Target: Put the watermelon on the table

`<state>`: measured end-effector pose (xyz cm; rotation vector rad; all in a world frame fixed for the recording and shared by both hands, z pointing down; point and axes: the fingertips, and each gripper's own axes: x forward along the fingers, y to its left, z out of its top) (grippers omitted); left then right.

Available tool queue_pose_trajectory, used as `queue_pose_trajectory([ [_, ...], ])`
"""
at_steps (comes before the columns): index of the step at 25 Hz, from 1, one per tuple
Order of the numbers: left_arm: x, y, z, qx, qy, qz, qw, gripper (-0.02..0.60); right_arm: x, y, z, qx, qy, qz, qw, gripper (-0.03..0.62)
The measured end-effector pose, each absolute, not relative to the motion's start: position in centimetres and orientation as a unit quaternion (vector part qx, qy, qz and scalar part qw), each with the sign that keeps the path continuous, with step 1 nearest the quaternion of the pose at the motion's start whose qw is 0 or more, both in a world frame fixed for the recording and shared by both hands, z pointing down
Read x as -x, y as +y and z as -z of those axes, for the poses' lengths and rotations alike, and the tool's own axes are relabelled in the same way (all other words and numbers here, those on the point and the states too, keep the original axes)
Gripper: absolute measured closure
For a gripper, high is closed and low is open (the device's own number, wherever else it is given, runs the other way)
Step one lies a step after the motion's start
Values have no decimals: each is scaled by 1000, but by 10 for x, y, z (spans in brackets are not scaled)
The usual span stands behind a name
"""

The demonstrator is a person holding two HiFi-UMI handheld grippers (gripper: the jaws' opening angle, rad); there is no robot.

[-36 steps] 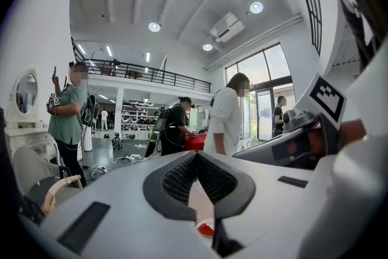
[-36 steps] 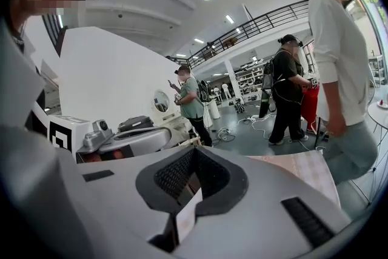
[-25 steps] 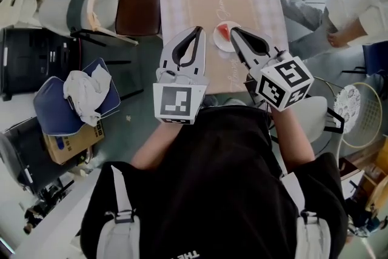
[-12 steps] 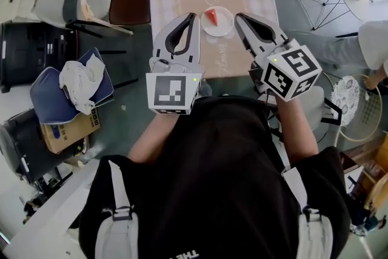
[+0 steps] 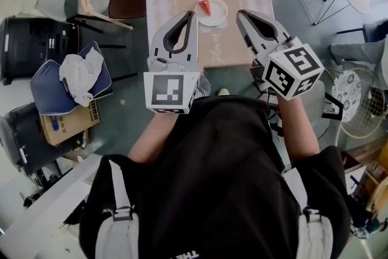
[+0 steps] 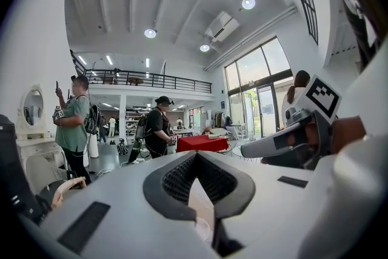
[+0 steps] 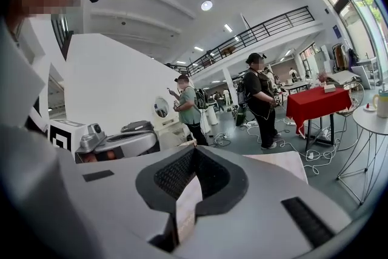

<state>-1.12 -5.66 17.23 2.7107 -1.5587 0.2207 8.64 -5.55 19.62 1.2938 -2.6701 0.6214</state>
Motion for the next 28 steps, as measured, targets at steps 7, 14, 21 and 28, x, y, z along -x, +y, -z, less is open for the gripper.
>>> queue_pose_trajectory([
  [7,-1,-9,-171,-859,-506,-72,-2,574,-102,-11,-198,-422,-882,-205,55,580],
  [14,-6,37,-180,-851,-520,-74,2,574,-111,32,-202,-412,-887,-200,55,580],
  [21,-12,70,-181,-848,-524,-76,-4,574,-115,62,-202,-405,-892,-196,54,580],
  [28,-12,79,-185,-854,-515,-70,4,574,-115,71,-198,-411,-890,-189,52,580],
])
